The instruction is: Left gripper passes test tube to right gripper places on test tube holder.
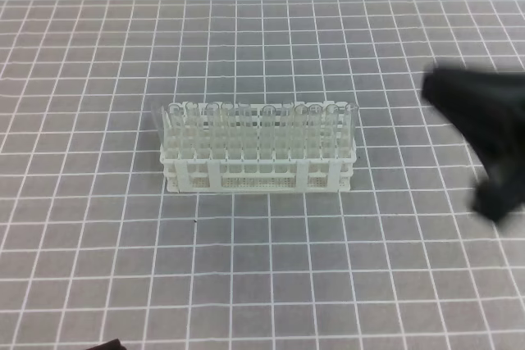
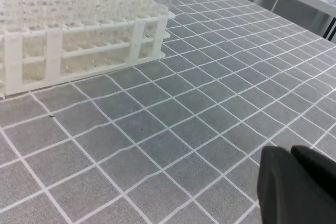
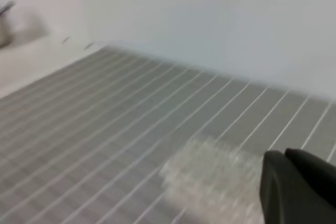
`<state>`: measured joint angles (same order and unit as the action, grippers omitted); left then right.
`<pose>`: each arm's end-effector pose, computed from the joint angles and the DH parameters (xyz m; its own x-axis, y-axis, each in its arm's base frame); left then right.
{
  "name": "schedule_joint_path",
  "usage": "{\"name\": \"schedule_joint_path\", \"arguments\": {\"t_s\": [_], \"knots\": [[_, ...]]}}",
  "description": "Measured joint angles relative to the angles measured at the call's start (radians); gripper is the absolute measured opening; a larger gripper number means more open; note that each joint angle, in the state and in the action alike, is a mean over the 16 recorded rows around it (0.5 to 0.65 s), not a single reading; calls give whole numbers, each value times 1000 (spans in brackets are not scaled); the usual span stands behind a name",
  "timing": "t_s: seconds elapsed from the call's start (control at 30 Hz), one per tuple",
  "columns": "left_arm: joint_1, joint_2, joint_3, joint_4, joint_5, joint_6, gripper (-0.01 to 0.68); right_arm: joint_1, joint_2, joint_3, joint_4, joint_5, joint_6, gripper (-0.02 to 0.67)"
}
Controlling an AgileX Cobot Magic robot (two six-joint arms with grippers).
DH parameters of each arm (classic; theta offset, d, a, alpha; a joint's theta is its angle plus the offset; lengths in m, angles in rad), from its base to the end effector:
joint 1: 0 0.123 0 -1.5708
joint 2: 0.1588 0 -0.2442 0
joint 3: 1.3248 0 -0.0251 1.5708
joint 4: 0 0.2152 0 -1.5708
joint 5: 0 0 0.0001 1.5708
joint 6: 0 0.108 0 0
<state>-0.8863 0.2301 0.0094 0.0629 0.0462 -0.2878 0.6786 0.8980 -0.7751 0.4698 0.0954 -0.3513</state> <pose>0.0612 -0.0745 0.1864 -0.2939 0.0073 -0.9558 0.7257 0.6526 -0.2181 0.1551 0.1311 0.3400 -0.1701 0.0123 -0.9854 -0.6450 0.7546 0.1207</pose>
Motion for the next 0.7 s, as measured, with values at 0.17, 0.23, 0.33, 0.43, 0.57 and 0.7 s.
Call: {"name": "schedule_joint_path", "arguments": {"t_s": [0.17, 0.23, 0.33, 0.43, 0.57, 0.7], "knots": [[-1, -1, -3, -1, 3, 0, 0, 0, -132, 0, -2, 230, 1, -12], [-1, -2, -4, -1, 4, 0, 0, 0, -167, 1, -3, 293, 2, -13], [-1, -2, -5, -1, 6, 1, 0, 0, -203, 1, -11, 356, 2, -13], [-1, -2, -5, -1, 6, 1, 0, -1, -226, 4, -32, 373, 3, -13], [-1, -2, -6, -1, 7, 1, 0, -25, -256, 23, -61, 354, 3, -13], [-1, -1, -5, -1, 6, 1, 0, -89, -312, 79, -81, 325, 3, -13]]}}
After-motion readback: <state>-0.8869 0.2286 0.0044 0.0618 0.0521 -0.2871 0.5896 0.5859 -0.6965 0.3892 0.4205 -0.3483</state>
